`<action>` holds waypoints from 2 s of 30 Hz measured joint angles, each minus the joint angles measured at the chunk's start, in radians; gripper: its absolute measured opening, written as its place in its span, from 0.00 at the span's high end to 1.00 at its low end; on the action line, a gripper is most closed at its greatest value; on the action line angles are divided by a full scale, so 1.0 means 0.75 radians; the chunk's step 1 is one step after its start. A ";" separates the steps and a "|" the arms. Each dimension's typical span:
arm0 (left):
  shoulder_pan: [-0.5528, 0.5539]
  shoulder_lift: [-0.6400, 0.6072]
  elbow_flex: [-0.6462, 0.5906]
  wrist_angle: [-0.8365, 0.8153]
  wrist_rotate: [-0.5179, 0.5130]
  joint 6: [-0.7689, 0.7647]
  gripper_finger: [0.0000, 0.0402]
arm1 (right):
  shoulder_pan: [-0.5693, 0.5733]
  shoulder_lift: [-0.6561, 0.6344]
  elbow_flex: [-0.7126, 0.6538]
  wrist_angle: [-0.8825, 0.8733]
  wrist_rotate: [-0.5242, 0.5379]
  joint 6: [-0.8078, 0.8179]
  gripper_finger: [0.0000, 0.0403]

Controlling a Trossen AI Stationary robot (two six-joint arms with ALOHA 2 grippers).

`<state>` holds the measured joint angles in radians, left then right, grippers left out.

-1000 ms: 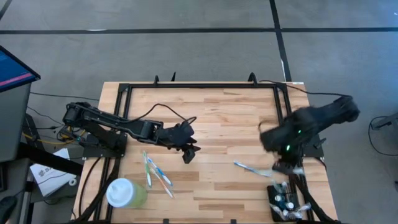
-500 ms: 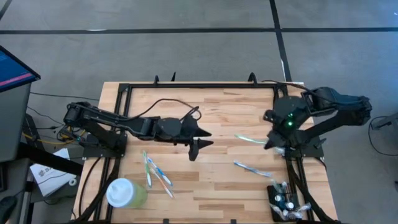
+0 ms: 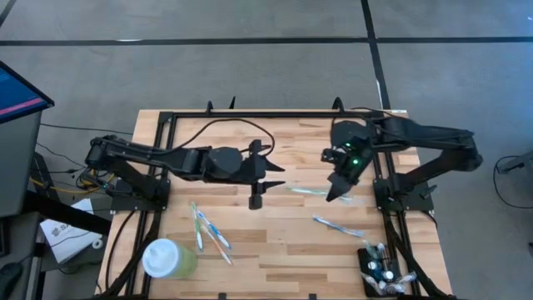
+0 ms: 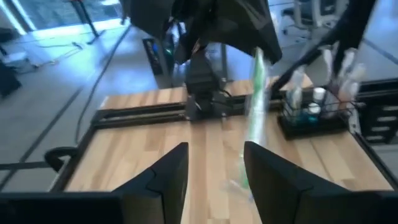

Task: Pick & Place toothbrushing station
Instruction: Put the top green toothbrush into the black organizer

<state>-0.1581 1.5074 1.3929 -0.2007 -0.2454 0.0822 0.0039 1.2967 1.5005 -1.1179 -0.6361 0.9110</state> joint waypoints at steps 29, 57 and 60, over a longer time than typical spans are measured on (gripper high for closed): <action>0.018 0.119 0.001 -0.123 0.211 -0.152 0.53 | -0.228 0.262 0.000 0.236 -0.442 -0.134 0.96; 0.030 0.094 0.002 -0.090 0.273 -0.292 0.91 | -0.249 0.262 0.000 0.190 -0.474 -0.181 0.97; 0.030 0.092 0.002 -0.089 0.284 -0.346 0.96 | -0.252 0.262 0.000 0.195 -0.481 -0.196 0.96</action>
<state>-0.1360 1.5761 1.3941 -0.2672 -0.0326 -0.1772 -0.1854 1.4929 1.5005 -0.9714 -0.9965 0.7641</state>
